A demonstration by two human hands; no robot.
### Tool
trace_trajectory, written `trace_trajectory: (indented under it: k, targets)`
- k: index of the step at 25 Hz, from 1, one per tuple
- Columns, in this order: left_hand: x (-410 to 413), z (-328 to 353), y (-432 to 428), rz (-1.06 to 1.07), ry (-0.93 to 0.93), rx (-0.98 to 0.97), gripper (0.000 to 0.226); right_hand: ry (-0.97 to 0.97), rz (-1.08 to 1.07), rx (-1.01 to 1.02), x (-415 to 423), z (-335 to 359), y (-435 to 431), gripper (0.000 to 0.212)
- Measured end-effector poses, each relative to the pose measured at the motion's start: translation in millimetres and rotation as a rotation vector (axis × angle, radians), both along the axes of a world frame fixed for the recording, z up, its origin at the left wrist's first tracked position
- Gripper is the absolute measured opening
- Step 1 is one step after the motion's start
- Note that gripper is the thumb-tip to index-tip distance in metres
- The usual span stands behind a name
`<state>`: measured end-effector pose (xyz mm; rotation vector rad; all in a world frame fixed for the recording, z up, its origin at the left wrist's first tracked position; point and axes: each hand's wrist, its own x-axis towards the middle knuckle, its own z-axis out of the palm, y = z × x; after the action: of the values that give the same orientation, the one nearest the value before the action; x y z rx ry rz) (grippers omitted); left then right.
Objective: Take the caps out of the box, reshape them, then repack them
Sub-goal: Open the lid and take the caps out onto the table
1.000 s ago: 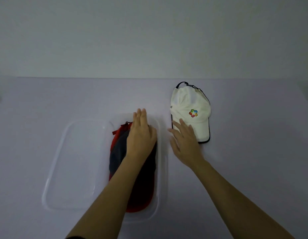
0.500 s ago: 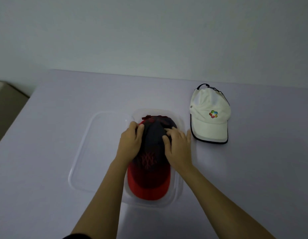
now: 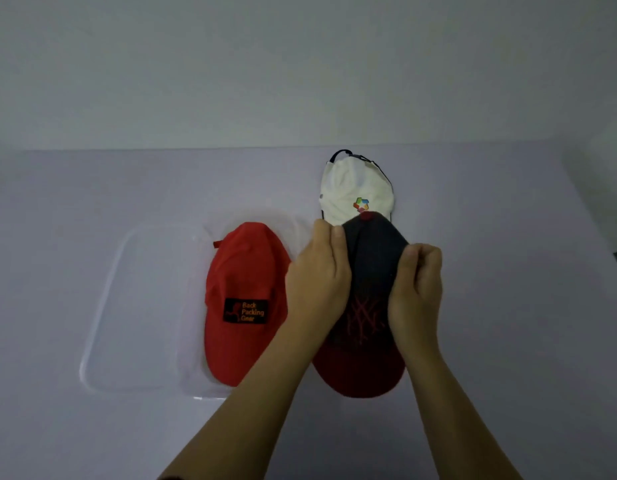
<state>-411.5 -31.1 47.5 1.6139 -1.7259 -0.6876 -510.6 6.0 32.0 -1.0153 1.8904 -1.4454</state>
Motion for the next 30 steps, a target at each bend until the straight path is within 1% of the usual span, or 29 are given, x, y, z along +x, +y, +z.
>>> trace_trajectory:
  k: [2, 4, 7, 9, 11, 13, 15, 17, 18, 20, 21, 23, 25, 27, 30]
  targets:
    - [-24, -42, 4, -0.031, -0.031, 0.148, 0.026, -0.034, -0.025, 0.193, -19, -33, 9, 0.022]
    - [-35, -83, 7, -0.049, -0.068, 0.218, 0.026, -0.028, -0.026, 0.297, -30, -70, 14, 0.022]
    - [-40, -114, 10, -0.087, -0.133, 0.280, 0.026, 0.021, -0.029, 0.349, -39, -108, 12, 0.018]
    - [-41, -112, 8, -0.085, -0.142, 0.245, 0.027, 0.092, -0.024, 0.354, -40, -115, 10, 0.024]
    - [-36, -99, 9, -0.058, -0.062, 0.075, 0.026, 0.235, -0.028, 0.282, -37, -108, 10, 0.036]
    - [-19, -80, 3, 0.006, 0.004, -0.058, 0.033, 0.351, 0.010, 0.092, -24, -90, 7, 0.042]
    - [10, -67, -10, 0.141, 0.035, -0.115, 0.041, 0.378, 0.120, -0.041, -1, -76, 0, 0.044]
    - [43, -66, -23, 0.277, 0.000, -0.143, 0.038, 0.365, 0.276, -0.042, 28, -74, -5, 0.047]
    - [60, -69, -27, 0.323, -0.040, -0.128, 0.035, 0.360, 0.366, -0.005, 45, -75, -7, 0.051]
    - [92, -83, -30, 0.363, -0.096, -0.003, 0.037, 0.395, 0.497, 0.120, 76, -85, -8, 0.059]
    - [106, -91, -29, 0.367, -0.105, 0.080, 0.040, 0.414, 0.518, 0.195, 89, -92, -6, 0.063]
    - [126, -106, -26, 0.329, -0.094, 0.238, 0.051, 0.385, 0.512, 0.323, 105, -102, -5, 0.064]
    - [136, -118, -26, 0.275, -0.072, 0.344, 0.055, 0.314, 0.500, 0.362, 113, -109, -4, 0.062]
    - [139, -119, -27, 0.246, -0.049, 0.349, 0.048, 0.287, 0.489, 0.364, 114, -110, -4, 0.062]
    - [143, -106, -27, 0.240, -0.005, 0.311, 0.038, 0.402, 0.470, 0.377, 115, -105, -4, 0.070]
